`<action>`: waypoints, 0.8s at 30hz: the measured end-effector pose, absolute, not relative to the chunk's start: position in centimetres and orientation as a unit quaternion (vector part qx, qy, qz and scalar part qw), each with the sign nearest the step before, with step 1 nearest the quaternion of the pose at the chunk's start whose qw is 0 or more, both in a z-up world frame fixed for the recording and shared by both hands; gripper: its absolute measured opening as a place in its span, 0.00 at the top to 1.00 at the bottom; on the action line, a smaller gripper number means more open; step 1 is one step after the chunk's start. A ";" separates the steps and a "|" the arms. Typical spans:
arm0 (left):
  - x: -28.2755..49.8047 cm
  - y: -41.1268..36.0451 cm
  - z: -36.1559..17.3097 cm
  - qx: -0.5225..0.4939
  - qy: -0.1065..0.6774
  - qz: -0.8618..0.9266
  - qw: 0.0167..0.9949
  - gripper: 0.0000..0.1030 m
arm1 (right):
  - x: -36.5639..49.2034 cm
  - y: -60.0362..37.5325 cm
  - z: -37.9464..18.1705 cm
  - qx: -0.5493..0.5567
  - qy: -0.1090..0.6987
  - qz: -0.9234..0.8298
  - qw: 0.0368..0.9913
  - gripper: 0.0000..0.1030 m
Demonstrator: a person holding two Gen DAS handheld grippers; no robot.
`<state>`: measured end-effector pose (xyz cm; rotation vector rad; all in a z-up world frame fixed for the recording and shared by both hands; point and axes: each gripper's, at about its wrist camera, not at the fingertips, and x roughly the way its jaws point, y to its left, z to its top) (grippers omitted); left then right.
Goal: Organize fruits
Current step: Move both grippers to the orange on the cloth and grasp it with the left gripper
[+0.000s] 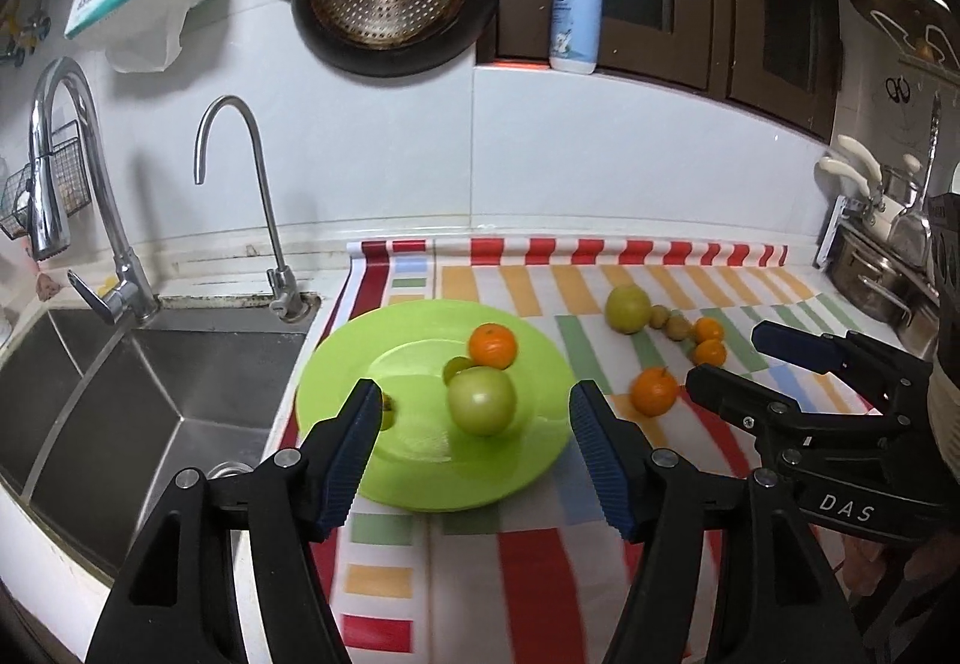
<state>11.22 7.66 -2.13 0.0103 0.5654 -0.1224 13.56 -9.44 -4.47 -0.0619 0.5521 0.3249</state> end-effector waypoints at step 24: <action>11.0 -1.4 -1.9 0.027 0.264 -0.072 0.961 0.36 | 12.5 -19.0 -4.0 -0.024 0.258 0.127 0.957 0.32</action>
